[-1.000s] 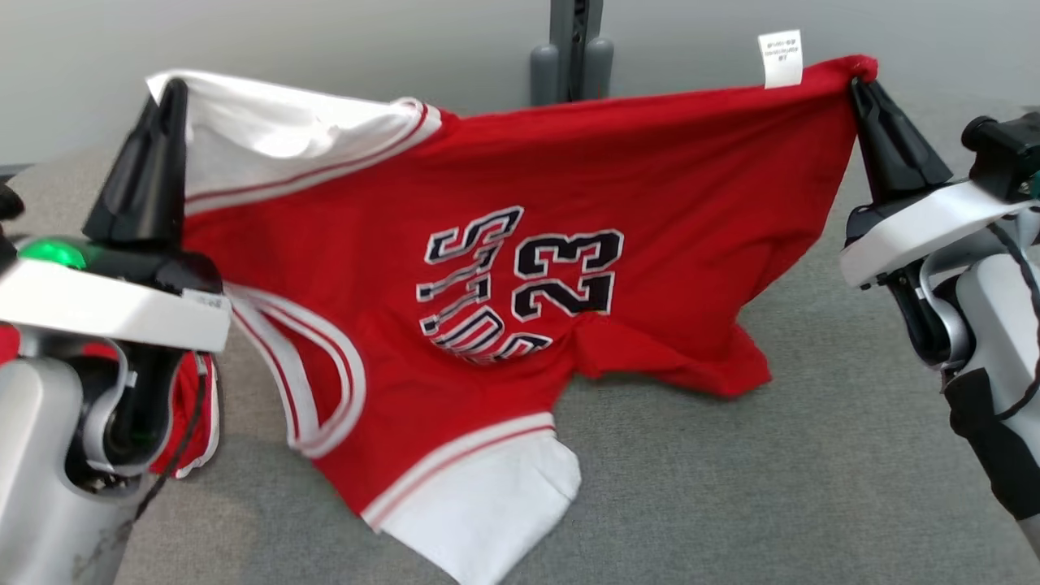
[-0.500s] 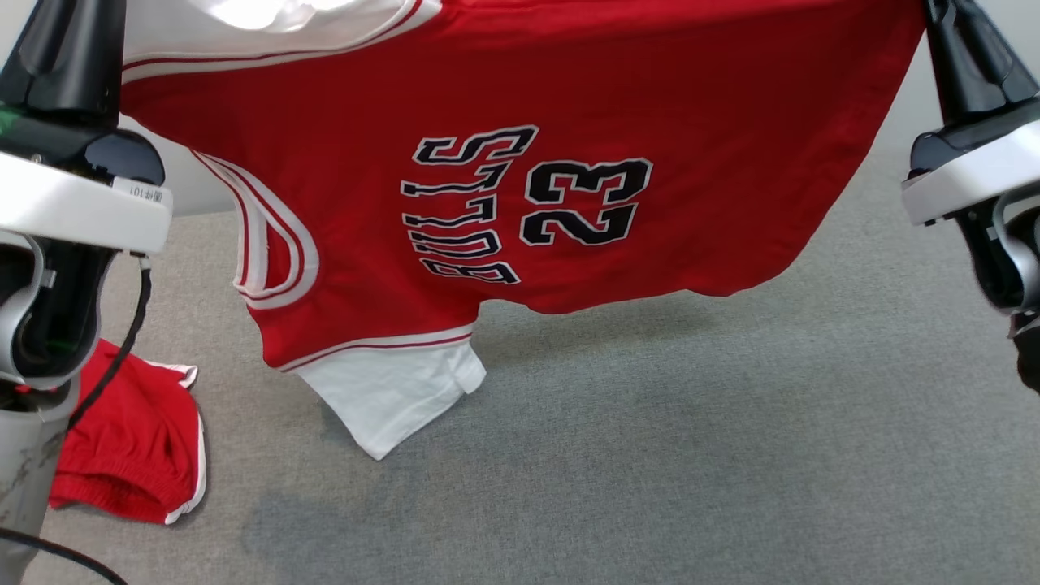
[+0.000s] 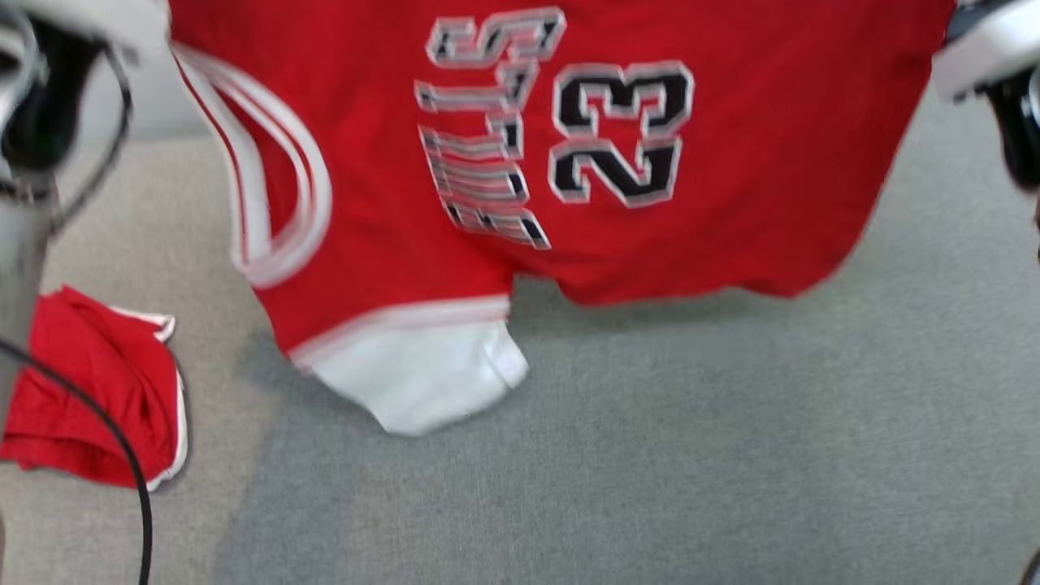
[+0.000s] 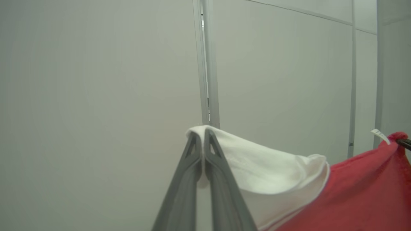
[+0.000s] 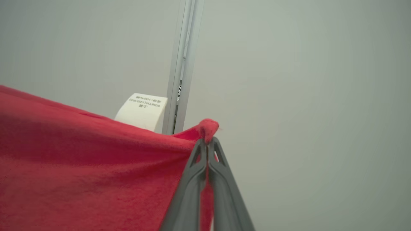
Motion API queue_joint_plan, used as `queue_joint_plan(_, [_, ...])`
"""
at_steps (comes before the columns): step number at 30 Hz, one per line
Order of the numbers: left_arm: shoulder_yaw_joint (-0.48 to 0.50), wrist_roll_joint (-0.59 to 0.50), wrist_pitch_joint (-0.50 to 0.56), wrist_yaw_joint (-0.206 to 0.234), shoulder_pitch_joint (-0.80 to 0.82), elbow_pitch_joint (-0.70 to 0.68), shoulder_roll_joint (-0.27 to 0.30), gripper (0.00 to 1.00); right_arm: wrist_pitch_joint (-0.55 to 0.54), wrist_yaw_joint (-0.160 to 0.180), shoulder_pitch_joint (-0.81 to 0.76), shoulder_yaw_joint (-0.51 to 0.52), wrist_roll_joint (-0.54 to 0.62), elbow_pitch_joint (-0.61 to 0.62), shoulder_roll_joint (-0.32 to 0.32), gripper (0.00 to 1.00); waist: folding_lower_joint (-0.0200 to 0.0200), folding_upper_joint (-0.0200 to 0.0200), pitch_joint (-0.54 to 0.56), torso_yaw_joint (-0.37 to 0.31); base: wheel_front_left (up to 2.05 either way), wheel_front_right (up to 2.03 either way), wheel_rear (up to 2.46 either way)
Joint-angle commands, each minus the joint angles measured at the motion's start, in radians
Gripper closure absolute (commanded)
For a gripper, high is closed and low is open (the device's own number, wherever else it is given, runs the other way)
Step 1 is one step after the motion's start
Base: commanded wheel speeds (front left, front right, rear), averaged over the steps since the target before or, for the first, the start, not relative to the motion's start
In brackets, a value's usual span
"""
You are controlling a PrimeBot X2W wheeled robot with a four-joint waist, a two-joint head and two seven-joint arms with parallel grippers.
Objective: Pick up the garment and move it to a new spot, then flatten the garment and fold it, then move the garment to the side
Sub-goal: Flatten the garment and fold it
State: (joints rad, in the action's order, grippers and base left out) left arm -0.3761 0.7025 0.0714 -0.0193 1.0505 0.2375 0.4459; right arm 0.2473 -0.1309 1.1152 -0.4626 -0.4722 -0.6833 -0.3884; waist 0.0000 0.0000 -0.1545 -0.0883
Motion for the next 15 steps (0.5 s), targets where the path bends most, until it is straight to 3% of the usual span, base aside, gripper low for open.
queue_joint_plan(1, [-0.002, -0.019, -0.015, -0.005, 0.047, 0.032, -0.010, 1.00, 0.006, 0.000, 0.031, -0.006, 0.011, -0.018, 0.003, 1.00, 0.0000, 0.0000, -0.075, 0.010, 0.00, 0.00, 0.00])
queue_joint_plan(7, [-0.030, -0.144, -0.186, -0.010, 0.341, 0.312, -0.075, 1.00, 0.019, 0.000, 0.244, -0.011, 0.062, -0.165, 0.060, 1.00, 0.0000, 0.0000, -0.229, 0.012, 0.00, 0.00, 0.00])
queue_joint_plan(10, [-0.047, -0.203, -0.288, -0.013, 0.480, 0.417, -0.107, 1.00, 0.019, 0.000, 0.328, 0.048, 0.124, -0.149, 0.078, 1.00, 0.0000, 0.0000, -0.299, 0.014, 0.00, 0.00, 0.00])
queue_joint_plan(15, [-0.045, -0.268, -0.335, -0.034, 0.655, 0.498, -0.153, 1.00, 0.018, 0.000, 0.400, 0.176, 0.279, -0.043, 0.086, 1.00, 0.0000, 0.0000, -0.423, 0.037, 0.00, 0.00, 0.00])
